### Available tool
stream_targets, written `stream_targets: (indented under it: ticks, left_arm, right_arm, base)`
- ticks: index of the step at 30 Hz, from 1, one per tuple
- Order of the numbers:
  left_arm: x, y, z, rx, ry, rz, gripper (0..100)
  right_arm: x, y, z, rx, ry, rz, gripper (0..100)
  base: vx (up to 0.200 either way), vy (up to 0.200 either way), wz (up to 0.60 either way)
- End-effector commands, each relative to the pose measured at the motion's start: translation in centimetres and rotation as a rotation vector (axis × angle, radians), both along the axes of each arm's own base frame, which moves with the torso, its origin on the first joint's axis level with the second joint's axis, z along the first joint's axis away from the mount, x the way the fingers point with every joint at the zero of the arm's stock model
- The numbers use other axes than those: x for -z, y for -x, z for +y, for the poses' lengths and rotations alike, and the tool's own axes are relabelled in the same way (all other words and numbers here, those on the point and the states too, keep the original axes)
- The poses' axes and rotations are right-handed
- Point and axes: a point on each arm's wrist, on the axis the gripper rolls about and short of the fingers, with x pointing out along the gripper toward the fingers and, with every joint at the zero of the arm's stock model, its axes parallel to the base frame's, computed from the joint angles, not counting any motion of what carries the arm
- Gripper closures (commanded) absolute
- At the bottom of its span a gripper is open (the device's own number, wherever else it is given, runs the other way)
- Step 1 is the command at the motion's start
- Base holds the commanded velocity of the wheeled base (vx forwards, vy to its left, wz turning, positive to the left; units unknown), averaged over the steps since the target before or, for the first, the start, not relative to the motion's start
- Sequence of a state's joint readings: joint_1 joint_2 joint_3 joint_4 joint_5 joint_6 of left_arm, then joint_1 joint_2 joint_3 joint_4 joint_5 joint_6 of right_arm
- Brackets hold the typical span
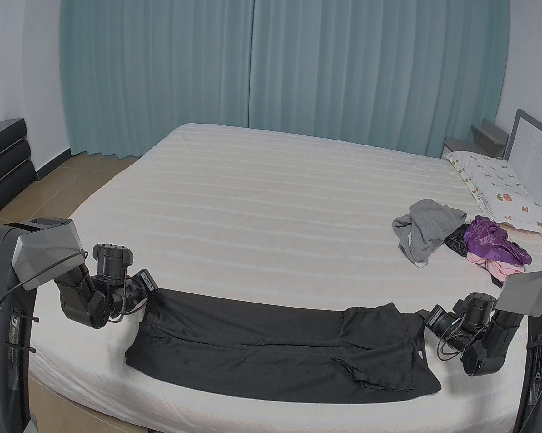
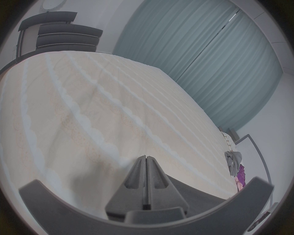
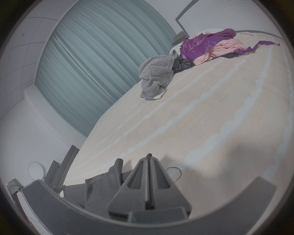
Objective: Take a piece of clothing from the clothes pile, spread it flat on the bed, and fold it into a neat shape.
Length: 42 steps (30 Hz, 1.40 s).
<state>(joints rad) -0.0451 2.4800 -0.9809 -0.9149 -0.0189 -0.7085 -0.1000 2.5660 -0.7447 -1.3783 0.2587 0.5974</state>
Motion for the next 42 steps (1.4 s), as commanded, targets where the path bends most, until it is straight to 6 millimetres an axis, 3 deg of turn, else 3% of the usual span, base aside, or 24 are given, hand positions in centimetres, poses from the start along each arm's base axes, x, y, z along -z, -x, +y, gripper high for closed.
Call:
stream_targets:
  ticks: [1, 5, 6, 7, 16, 22, 28, 32, 42]
  left_arm:
    - [0.2, -0.2, 0.0, 0.000, 0.000, 0.000, 100]
    - [0.3, -0.1, -0.1, 0.001, -0.002, 0.005, 100]
    - [0.3, -0.1, -0.1, 0.001, -0.003, 0.006, 100]
    - [0.3, -0.1, -0.2, 0.003, -0.003, 0.008, 0]
    - [0.1, 0.1, -0.1, 0.001, 0.001, 0.009, 0]
    - [-1.6, 1.4, 0.2, -0.019, 0.048, 0.008, 0]
    - [-2.6, 3.5, 0.4, -0.011, 0.086, 0.033, 0]
    - [-2.6, 4.0, 0.4, 0.014, 0.106, 0.043, 0]
    - [-2.2, 5.2, 0.1, 0.047, 0.075, 0.078, 0]
  right_arm:
    - [0.2, 0.0, 0.1, -0.003, 0.000, 0.005, 100]
    - [0.3, 0.1, 0.3, -0.007, -0.001, 0.011, 100]
    - [0.3, 0.1, 0.3, -0.008, 0.001, 0.012, 0]
    - [0.4, 0.1, 0.3, -0.008, 0.000, 0.015, 0]
    - [-0.7, 0.6, 0.4, -0.004, -0.025, -0.005, 0]
    - [-3.1, 3.1, 0.7, -0.005, -0.096, -0.029, 0]
    - [-4.1, 5.2, 1.3, 0.010, -0.155, 0.020, 0]
    - [-4.0, 7.1, 1.4, 0.036, -0.207, 0.080, 0]
    - [-3.0, 7.2, 1.0, 0.064, -0.238, 0.086, 0]
  base:
    - [0.000, 0.000, 0.00]
    - [0.000, 0.000, 0.00]
    - [0.000, 0.000, 0.00]
    - [0.000, 0.000, 0.00]
    - [0.000, 0.000, 0.00]
    - [0.000, 0.000, 0.00]
    - [0.000, 0.000, 0.00]
    - [0.000, 0.000, 0.00]
    - [0.000, 0.000, 0.00]
